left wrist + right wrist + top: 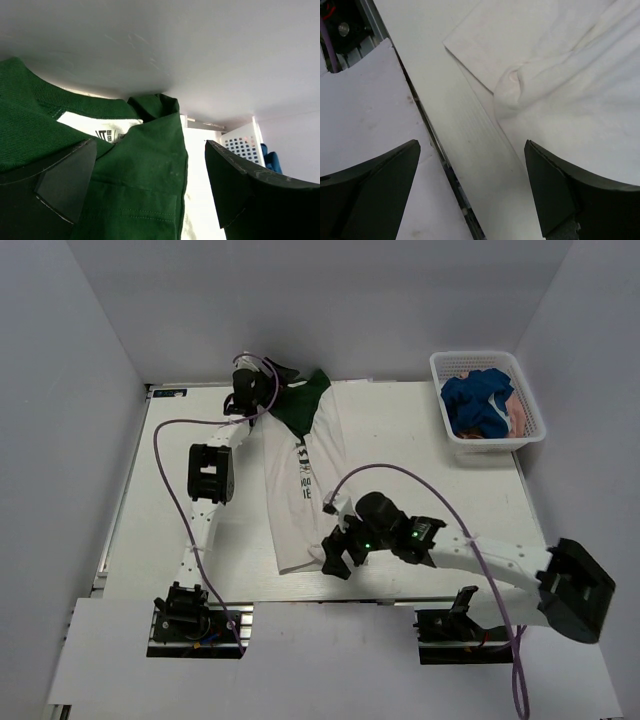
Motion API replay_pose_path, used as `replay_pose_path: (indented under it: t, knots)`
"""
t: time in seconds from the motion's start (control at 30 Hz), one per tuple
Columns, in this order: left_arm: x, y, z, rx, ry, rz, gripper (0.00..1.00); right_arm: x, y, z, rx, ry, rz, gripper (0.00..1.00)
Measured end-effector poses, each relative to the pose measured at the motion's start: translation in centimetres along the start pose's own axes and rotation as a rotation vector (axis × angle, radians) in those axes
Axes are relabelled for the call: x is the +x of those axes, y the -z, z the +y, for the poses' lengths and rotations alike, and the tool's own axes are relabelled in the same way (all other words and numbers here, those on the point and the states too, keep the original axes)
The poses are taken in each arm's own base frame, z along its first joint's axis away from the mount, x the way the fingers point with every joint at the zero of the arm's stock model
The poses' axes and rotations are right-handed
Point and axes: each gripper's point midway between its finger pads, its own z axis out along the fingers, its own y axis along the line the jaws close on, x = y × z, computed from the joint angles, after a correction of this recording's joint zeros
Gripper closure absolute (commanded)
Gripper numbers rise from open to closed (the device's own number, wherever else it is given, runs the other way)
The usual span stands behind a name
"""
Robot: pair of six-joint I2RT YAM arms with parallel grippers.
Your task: Fold and stack the t-shirts
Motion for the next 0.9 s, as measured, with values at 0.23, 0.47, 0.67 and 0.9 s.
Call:
replay_pose_path:
  t: [0.23,0.47,0.67,0.9]
  knots:
    - [0.5,0.9,-0.7,-0.050,-0.029,0.061,0.00,-1.4,4.0,-1.3,0.139,0.007,-0.144,0.13]
    - [-3.4,4.6,-8.7,-0.071,-0.140,0.101,0.00,2.2,2.4,-3.8,0.239,-0.039,0.008,0.26]
    - [-3.9,14.5,-17.7,-0.087,-0.231,0.167,0.00,3.1,1.6,-5.4,0.306,-0.029,0.063,0.32]
    - [10.7,25.4,-13.7,-0.225,-0.186,0.446,0.00,4.7,0.1,-7.2,0.369,-0.029,0.146,0.39]
